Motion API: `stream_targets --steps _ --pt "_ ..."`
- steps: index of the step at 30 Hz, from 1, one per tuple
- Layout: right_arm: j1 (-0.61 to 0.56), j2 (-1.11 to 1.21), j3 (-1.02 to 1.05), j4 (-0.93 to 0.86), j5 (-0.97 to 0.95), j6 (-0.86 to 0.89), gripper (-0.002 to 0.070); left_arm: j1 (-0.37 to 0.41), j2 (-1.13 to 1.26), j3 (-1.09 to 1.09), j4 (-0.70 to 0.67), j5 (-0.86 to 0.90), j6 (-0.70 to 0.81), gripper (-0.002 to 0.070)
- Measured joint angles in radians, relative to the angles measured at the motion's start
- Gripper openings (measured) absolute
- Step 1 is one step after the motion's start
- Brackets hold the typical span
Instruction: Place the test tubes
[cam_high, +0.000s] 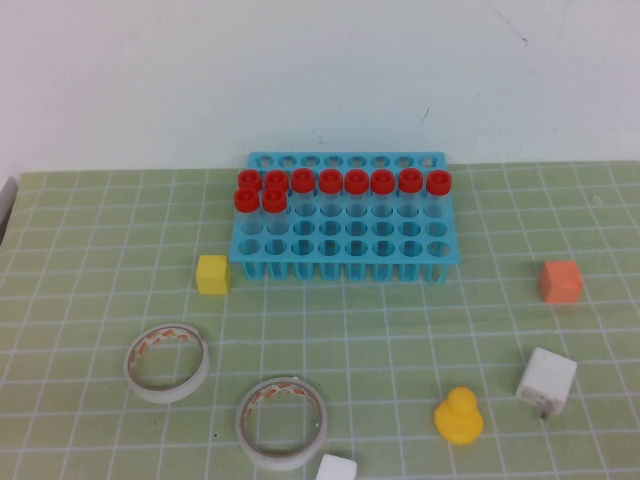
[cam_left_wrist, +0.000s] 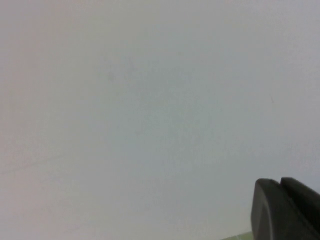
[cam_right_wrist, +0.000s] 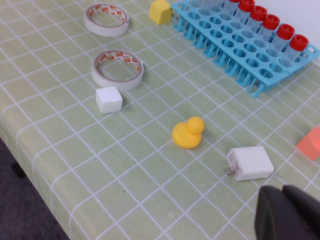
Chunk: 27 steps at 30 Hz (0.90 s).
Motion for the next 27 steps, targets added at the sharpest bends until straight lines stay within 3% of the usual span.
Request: stream_targets --steps 6,14,21,27 --pt "0.000 0.000 0.000 0.000 0.000 0.000 -0.0001 0.000 -0.036 0.000 0.000 0.143 -0.038 0.0000" --pt "0.000 0.000 0.000 0.000 0.000 0.000 -0.0001 0.000 -0.036 0.000 0.009 0.498 -0.046 -0.0001" --pt "0.000 0.000 0.000 0.000 0.000 0.000 -0.0001 0.000 -0.036 0.000 0.013 0.497 -0.048 -0.0001" --pt "0.000 0.000 0.000 0.000 0.000 0.000 -0.0001 0.000 -0.036 0.065 -0.064 0.351 -0.099 -0.0001"
